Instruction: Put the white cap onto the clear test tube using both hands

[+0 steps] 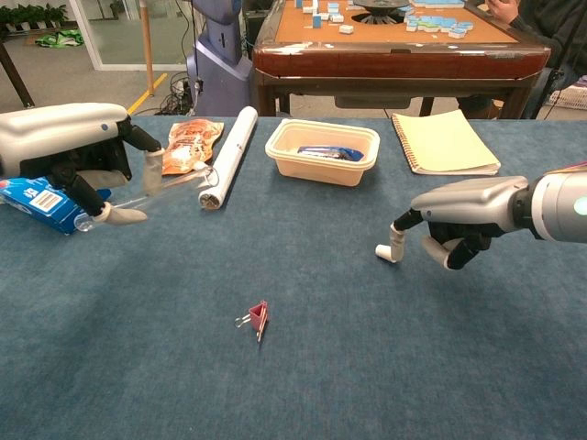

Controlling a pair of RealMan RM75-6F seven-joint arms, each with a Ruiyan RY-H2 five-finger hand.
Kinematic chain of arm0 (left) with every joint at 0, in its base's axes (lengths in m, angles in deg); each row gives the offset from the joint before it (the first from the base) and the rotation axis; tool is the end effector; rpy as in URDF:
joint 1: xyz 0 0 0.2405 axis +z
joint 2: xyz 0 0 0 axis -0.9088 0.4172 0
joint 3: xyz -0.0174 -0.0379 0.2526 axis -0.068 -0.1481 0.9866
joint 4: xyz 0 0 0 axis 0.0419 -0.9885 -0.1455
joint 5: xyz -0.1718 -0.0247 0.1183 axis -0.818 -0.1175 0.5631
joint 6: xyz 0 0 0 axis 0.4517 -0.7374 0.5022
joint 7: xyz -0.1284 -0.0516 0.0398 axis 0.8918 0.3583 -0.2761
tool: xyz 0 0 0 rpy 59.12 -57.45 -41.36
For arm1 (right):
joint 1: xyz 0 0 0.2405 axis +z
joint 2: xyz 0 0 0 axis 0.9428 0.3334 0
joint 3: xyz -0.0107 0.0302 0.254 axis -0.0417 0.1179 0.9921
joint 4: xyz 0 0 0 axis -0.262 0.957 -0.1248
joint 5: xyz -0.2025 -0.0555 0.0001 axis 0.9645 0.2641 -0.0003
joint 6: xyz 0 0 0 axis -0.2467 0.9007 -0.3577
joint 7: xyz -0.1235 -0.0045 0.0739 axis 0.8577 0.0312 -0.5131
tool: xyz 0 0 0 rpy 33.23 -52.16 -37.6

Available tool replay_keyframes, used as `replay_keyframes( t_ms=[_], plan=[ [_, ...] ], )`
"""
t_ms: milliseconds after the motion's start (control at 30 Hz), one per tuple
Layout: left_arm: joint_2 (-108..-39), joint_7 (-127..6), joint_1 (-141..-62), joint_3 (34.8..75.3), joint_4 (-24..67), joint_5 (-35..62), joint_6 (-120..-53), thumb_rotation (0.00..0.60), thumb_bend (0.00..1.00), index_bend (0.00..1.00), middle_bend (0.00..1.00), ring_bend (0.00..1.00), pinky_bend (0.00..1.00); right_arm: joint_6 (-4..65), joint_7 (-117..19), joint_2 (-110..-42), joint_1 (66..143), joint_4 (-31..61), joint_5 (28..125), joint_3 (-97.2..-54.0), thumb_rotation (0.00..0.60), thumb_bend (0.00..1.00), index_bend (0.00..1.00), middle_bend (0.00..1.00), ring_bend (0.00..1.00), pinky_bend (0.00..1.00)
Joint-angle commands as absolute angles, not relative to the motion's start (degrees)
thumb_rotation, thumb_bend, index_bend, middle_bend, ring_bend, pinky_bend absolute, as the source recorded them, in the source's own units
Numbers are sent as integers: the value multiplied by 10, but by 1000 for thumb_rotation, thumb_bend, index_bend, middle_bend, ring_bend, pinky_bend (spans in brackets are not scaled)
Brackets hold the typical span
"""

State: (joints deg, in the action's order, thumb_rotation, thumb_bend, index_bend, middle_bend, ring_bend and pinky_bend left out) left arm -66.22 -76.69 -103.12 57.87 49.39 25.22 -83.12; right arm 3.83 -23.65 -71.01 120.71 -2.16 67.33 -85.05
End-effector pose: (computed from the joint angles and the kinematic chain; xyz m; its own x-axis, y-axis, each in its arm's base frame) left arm -0.1487 0.3002 0.0399 0.4328 0.2274 0.8724 0.8409 -0.4507 -0.2996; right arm -0.1723 -0.3233 -0.0166 0.6274 -0.5275 0.5729 -0.7759 -0.4861 0.4021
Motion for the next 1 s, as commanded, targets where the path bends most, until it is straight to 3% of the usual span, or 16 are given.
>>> replay_keyframes(
  t_ms=[33, 633, 733, 800, 867, 1000],
  plan=[
    [-661, -767, -1030, 579, 494, 253, -832, 600, 218, 604, 1000, 1000, 1000, 42, -236, -711, 1212, -21, 670, -849, 600, 1000, 287, 1000, 1000, 1000],
    [-656, -770, -1025, 576, 500, 259, -833, 600, 218, 604, 1000, 1000, 1000, 90, -271, -694, 1206, -50, 698, -838, 600, 995, 298, 1000, 1000, 1000],
    [-657, -770, -1026, 574, 500, 258, -831, 600, 219, 605, 1000, 1000, 1000, 119, -281, -696, 1195, -43, 716, -832, 600, 746, 340, 1000, 1000, 1000],
    [-658, -771, -1027, 573, 500, 256, -829, 600, 218, 606, 1000, 1000, 1000, 133, -283, -704, 1189, -31, 723, -829, 600, 488, 388, 1000, 1000, 1000],
    [-659, -773, -1028, 572, 500, 254, -827, 600, 219, 606, 1000, 1000, 1000, 140, -286, -715, 1186, -16, 725, -826, 600, 376, 415, 1000, 1000, 1000],
    [-660, -777, -1029, 572, 500, 251, -825, 600, 219, 607, 1000, 1000, 1000, 144, -287, -738, 1183, 12, 726, -823, 600, 292, 441, 1000, 1000, 1000]
  ],
)
